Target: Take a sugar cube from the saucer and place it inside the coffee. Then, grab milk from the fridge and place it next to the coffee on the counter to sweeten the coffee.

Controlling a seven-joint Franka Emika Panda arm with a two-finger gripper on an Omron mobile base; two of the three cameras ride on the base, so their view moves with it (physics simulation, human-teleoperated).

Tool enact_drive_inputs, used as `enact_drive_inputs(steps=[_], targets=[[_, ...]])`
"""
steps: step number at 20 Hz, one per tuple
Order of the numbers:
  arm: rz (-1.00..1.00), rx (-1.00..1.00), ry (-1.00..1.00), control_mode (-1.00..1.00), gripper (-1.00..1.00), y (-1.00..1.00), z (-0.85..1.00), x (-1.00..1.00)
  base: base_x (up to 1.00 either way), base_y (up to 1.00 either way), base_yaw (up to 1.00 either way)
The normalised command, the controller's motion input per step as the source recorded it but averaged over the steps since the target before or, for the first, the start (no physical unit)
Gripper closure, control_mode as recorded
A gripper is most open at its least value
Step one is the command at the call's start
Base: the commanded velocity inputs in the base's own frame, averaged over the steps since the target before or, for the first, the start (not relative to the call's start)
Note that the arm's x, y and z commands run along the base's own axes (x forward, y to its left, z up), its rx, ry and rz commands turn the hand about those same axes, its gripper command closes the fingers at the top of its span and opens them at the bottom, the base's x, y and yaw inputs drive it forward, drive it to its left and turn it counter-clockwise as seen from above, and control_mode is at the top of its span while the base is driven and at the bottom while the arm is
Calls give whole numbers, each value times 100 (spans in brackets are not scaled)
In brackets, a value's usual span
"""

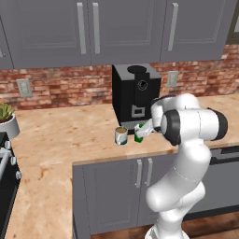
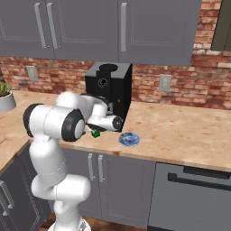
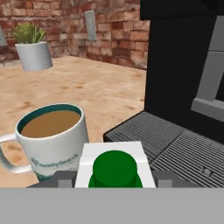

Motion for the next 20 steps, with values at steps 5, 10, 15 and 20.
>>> enact_drive_inputs(steps=[5, 10, 15, 20], targets=[[0, 0, 0, -100, 100, 0, -21, 24, 0, 0, 0], [0, 0, 0, -100, -100, 0, -12, 14, 0, 0, 0], [0, 0, 0, -100, -100, 0, -1, 1, 0, 0, 0], [0, 0, 0, -100, -100, 5, 0, -10, 0, 0, 0]])
